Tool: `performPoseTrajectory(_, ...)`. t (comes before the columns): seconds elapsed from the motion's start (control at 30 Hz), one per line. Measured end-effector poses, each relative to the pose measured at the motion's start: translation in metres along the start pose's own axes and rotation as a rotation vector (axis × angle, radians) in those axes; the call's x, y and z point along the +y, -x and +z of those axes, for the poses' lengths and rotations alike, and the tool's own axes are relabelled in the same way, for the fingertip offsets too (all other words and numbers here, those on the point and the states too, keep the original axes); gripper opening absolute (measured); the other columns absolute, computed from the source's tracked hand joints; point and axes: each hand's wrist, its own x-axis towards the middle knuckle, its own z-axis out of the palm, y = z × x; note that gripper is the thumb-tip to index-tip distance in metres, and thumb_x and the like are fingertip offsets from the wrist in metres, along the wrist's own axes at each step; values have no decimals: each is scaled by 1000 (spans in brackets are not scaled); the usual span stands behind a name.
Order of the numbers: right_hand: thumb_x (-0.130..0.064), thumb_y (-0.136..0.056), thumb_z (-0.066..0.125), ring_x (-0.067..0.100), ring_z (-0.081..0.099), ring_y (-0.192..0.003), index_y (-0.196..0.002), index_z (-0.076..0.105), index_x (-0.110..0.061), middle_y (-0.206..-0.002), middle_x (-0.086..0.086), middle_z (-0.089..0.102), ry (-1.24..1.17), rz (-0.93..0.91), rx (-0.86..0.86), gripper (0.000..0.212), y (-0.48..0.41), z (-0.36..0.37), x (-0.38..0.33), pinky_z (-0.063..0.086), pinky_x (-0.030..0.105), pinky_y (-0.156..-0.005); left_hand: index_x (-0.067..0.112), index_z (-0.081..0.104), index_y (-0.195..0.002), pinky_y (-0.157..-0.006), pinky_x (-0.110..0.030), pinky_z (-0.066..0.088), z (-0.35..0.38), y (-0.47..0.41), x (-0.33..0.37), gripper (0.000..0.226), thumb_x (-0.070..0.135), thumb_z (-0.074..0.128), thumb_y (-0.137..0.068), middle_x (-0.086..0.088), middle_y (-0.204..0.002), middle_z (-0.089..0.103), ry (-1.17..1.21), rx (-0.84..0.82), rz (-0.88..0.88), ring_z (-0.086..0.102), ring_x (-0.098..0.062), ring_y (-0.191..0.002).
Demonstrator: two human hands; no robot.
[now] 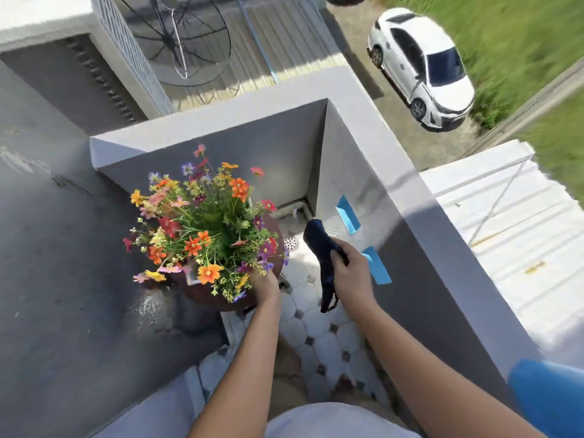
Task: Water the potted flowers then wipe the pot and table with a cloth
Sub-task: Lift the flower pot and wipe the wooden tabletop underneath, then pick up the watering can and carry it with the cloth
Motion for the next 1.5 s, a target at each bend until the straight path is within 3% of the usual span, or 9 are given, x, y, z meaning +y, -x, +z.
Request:
performPoseTrajectory(0.23,-7,-101,49,-1,63,-102,-120,69,-21,-105,-16,69,-114,-50,65,31,38,-81,-17,49,23,-90,-1,53,-104,-63,-29,48,14,19,-4,18,2,36,-99,-20,-95,63,177,-13,15,56,-17,-65)
performPoseTrajectory(0.37,-8,-100,51,9,68,-100,-118,71,-20,-108,-5,74,-168,-127,136,30,60,-132,-31,56,35,-93,6,53,-108,-42,-26,49,37,72,-15,17,15,43,-96,-10,-86,54,32,-265,-6,57,-19,-65)
performPoseTrajectory(0.57,-4,-98,52,13,70,-102,-114,73,-19,-107,-4,76,-343,-288,319,31,111,-240,-57,57,37,-92,10,63,-104,-53,-30,46,78,231,-8,25,28,51,-90,-8,-90,67,-106,-569,434,60,-17,-69)
performPoseTrajectory(0.77,-5,-98,52,20,70,-103,-110,72,-22,-105,1,76,-419,-395,576,29,170,-367,-56,56,40,-92,9,67,-93,-45,-25,39,112,385,-35,16,17,53,-96,-2,-70,65,-186,-904,573,54,-13,-55)
performPoseTrajectory(0.93,-3,-99,51,20,71,-100,-117,71,-13,-105,4,76,-423,-288,824,28,218,-443,-6,57,36,-89,4,67,-94,-44,-26,38,137,451,-112,22,18,51,-97,-5,-66,63,-344,-1140,327,50,-14,-50)
performPoseTrajectory(1.1,0,-102,47,4,57,-51,-120,67,-10,-76,26,61,-436,-125,999,29,265,-475,44,49,11,-49,4,56,-97,-37,-20,34,148,489,-186,31,34,51,-100,-10,-71,60,-313,-1108,-262,43,-13,-40)
performPoseTrajectory(1.17,-2,-102,48,-1,61,-55,-121,68,-12,-66,11,66,-409,-86,1031,29,274,-475,60,51,11,-55,8,50,-92,-42,-23,36,151,496,-203,30,37,51,-99,-12,-77,60,-234,-1059,-330,41,-15,-46)
performPoseTrajectory(1.23,-3,-101,50,0,69,-71,-119,70,-16,-83,-7,74,-396,-70,1047,30,281,-474,75,55,19,-68,8,55,-88,-47,-23,37,157,497,-216,36,42,52,-98,-8,-76,55,-148,-1023,-355,40,-13,-50)
performPoseTrajectory(1.5,-2,-100,51,1,72,-86,-110,71,-29,-91,-16,76,-399,-45,1033,35,285,-462,86,54,20,-77,5,60,-103,-38,-19,38,184,489,-234,56,59,57,-89,2,-61,42,76,-959,-368,38,-9,-38)
